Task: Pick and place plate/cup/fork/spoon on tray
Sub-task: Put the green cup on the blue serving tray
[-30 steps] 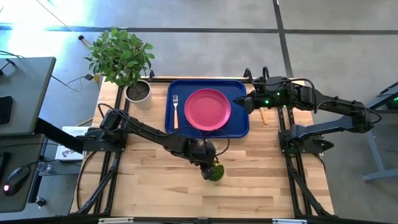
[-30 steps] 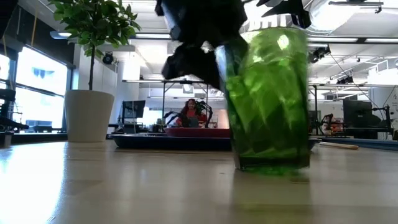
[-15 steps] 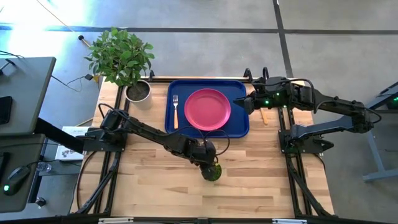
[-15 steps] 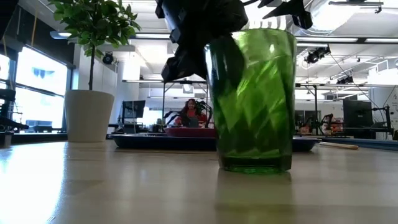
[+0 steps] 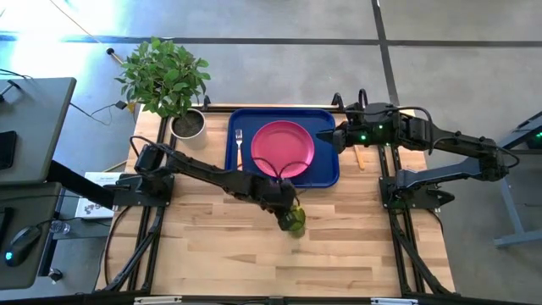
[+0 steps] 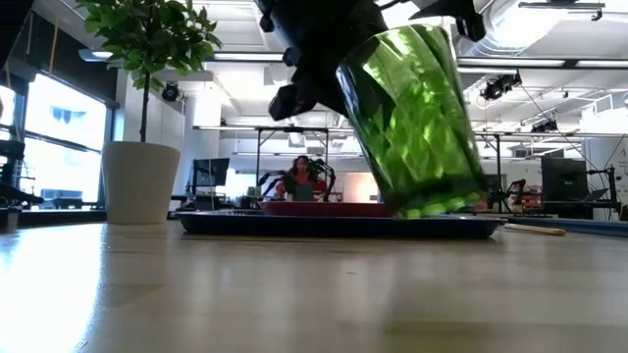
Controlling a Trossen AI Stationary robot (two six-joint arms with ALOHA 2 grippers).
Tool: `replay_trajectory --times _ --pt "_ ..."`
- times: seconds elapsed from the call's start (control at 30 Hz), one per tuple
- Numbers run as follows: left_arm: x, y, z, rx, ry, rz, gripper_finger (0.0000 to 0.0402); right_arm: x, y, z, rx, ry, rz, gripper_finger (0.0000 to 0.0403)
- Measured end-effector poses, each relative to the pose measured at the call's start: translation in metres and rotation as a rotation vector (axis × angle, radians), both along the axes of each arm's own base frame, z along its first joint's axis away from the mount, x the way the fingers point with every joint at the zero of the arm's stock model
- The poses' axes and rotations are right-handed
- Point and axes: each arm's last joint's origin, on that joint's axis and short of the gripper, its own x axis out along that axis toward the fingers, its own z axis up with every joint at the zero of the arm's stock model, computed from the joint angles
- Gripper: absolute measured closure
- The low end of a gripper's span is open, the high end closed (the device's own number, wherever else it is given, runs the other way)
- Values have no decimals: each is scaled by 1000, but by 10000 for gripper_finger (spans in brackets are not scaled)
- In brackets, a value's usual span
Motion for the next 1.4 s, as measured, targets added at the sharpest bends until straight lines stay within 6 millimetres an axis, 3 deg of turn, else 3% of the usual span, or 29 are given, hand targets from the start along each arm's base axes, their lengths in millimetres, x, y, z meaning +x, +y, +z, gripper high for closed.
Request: replay_trajectory --times 0.43,0.93,1.4 --pt "-9 72 48 149 -130 57 396 4 -3 14 -82 -138 -28 286" --pt "-25 144 78 357 -201 80 396 3 -8 19 -156 -162 -190 286" --pt "-35 215 127 645 -244 167 396 -6 -40 48 -550 -286 -331 286"
